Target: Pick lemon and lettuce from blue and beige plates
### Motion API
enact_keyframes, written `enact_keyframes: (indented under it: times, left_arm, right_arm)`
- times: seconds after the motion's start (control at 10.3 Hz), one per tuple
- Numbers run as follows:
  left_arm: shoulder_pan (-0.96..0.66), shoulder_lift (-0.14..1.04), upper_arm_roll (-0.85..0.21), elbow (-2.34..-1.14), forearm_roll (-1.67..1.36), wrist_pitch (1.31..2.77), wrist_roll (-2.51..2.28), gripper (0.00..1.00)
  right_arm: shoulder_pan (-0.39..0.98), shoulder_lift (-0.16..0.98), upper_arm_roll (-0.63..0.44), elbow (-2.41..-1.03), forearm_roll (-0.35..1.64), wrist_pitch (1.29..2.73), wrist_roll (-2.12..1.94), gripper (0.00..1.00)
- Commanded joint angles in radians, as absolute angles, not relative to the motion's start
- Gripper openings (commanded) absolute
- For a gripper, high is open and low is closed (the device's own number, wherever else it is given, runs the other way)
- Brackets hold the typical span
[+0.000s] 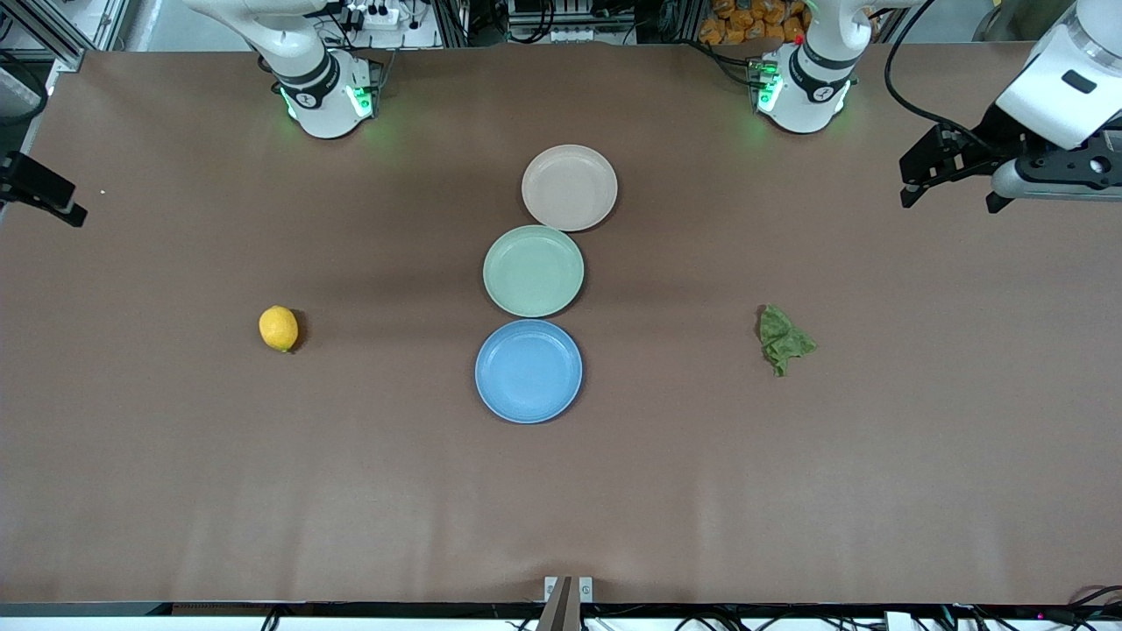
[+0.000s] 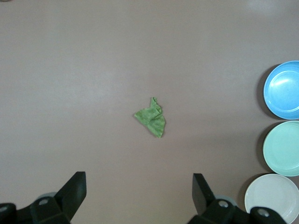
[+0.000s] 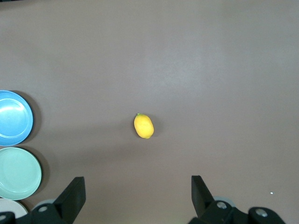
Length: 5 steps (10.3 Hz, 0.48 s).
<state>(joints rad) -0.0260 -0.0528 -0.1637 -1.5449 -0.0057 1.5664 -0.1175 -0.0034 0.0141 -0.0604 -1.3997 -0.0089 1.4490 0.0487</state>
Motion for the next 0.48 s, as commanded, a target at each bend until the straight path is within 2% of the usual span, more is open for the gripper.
enact_keyframes:
  times: [0.0,0.39]
  left_arm:
    - [-0.015,-0.046,-0.164,-1.519,-0.025,1.539,-0.095,1.0]
    - [-0.017,-0.046,-0.166,-1.517,-0.025,1.539,-0.095,1.0]
  right_arm:
    - [-0.017,-0.014,-0.054,-1.416,0.015,1.468,0.048,1.0]
    - [0.021,-0.005,-0.043,-1.459,0.02,1.561,0.046,1.0]
